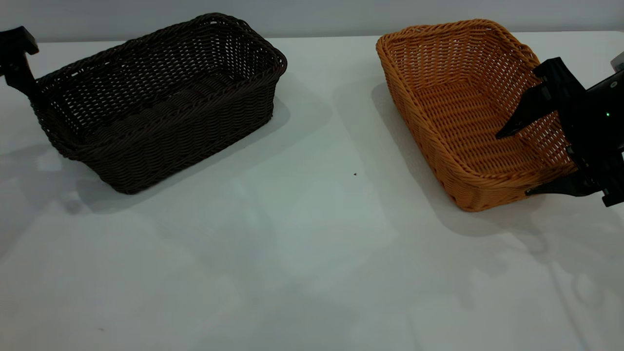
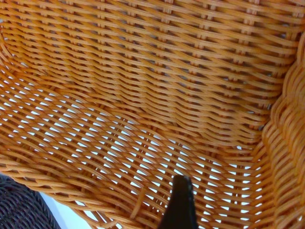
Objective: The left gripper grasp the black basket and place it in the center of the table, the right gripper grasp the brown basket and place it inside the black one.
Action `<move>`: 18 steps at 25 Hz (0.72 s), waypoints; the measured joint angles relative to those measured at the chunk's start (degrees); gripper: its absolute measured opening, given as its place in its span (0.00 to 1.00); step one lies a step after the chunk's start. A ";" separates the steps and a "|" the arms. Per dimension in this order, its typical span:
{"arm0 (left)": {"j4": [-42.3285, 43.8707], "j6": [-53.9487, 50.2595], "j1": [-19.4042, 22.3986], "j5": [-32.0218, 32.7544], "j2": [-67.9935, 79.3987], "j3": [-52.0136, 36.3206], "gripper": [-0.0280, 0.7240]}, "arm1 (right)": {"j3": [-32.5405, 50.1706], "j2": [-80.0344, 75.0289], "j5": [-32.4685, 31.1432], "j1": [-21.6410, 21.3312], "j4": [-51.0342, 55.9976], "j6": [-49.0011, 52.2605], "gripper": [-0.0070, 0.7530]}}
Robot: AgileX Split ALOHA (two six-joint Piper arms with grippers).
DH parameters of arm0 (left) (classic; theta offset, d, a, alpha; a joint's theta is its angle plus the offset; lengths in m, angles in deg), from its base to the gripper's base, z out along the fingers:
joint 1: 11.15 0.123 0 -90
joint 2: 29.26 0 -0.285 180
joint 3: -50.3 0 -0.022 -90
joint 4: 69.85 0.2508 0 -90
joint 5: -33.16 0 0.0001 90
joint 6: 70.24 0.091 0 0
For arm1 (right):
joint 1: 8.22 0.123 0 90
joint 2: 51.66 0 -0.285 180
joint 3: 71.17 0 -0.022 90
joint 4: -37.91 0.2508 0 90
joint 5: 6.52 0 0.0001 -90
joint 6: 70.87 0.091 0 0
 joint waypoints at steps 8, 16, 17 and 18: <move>-2.92 -0.25 -2.97 -0.50 2.81 2.30 0.82 | 0.00 0.00 0.95 0.00 0.06 -0.05 0.75; -9.58 -0.63 -3.03 -0.15 9.22 6.26 0.82 | 0.00 0.00 2.98 0.00 0.13 -0.05 0.75; -9.95 -0.63 -3.03 -0.15 9.87 6.57 0.81 | 0.00 0.00 3.05 0.00 0.13 -0.05 0.75; -10.14 -0.63 -3.09 -0.31 10.31 6.83 0.80 | -0.05 0.00 3.27 0.00 0.18 -0.05 0.75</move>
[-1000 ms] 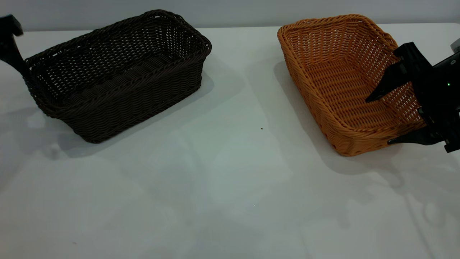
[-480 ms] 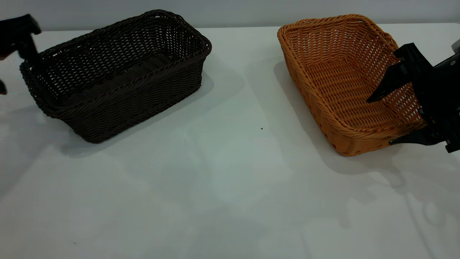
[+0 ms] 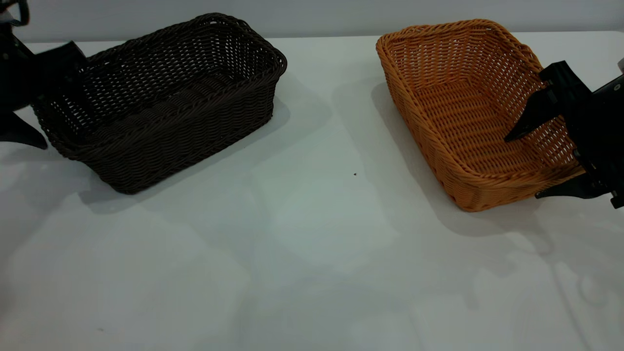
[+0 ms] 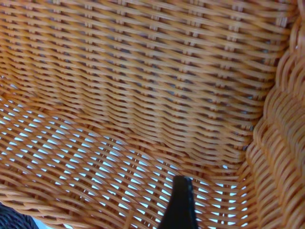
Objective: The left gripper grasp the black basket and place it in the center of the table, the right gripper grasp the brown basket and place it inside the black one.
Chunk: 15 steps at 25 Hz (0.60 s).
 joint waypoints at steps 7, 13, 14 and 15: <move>-0.23 0.00 -0.97 -0.60 2.34 0.05 0.65 | -0.07 -0.07 4.60 0.00 0.19 0.39 0.69; -1.54 0.00 -1.24 -0.67 3.01 0.12 0.63 | -2.84 -2.87 2.37 0.00 0.19 0.41 0.66; -1.69 0.00 -1.24 -0.67 3.01 0.12 0.63 | -3.42 -3.56 1.26 0.00 0.19 0.46 0.65; -1.69 0.00 -1.24 -0.67 3.01 0.12 0.63 | -3.86 -4.35 0.54 0.00 0.19 0.46 0.65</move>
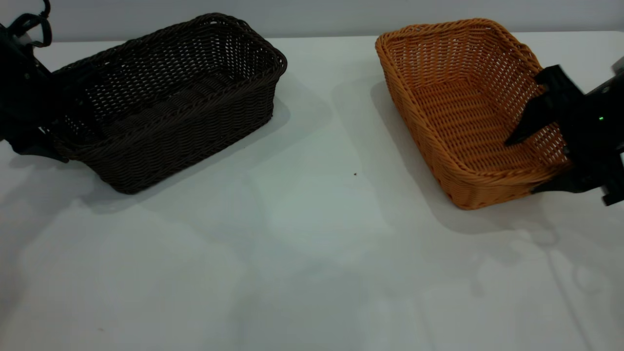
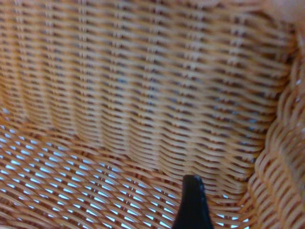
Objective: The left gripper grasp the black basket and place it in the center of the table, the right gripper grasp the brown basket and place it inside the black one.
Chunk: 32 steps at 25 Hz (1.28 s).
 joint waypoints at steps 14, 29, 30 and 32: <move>-0.67 0.57 0.00 0.24 0.24 0.09 0.19 | -0.29 -1.76 -0.65 0.00 0.34 0.67 0.10; -0.65 21.77 -6.68 9.47 1.20 6.27 0.15 | -12.45 3.70 -7.00 -6.75 -16.90 -0.41 0.10; -0.63 22.36 -7.69 10.35 1.82 7.49 0.15 | -14.11 3.70 -8.72 -6.88 -20.85 1.96 0.10; -0.75 22.68 -9.99 12.12 3.44 9.60 0.15 | -18.25 3.70 -12.27 -6.88 -28.97 7.46 0.10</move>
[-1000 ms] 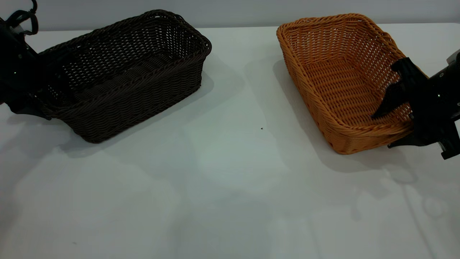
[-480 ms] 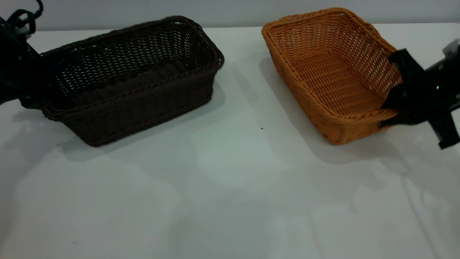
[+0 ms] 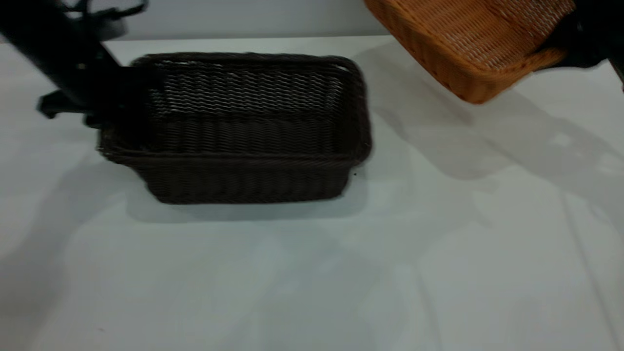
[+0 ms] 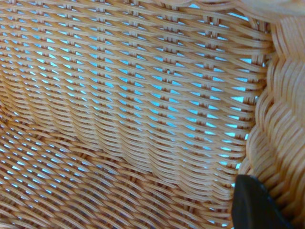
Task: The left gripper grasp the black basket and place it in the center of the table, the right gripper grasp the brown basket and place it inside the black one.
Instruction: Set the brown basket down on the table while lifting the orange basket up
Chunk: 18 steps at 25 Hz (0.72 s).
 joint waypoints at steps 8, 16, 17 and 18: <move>-0.49 -1.07 -5.71 1.98 3.63 4.34 0.15 | -13.91 0.00 -16.35 0.05 -25.74 15.17 0.10; -0.49 -2.42 -5.67 2.73 3.80 4.53 0.16 | -15.64 0.00 -19.63 0.05 -27.82 16.32 0.10; -0.49 -2.42 -5.67 2.98 3.80 4.53 0.19 | -15.64 0.00 -19.72 0.05 -27.88 16.32 0.10; -0.44 -2.49 -5.67 3.39 3.80 4.53 0.23 | -15.64 0.00 -19.91 0.05 -27.88 16.25 0.10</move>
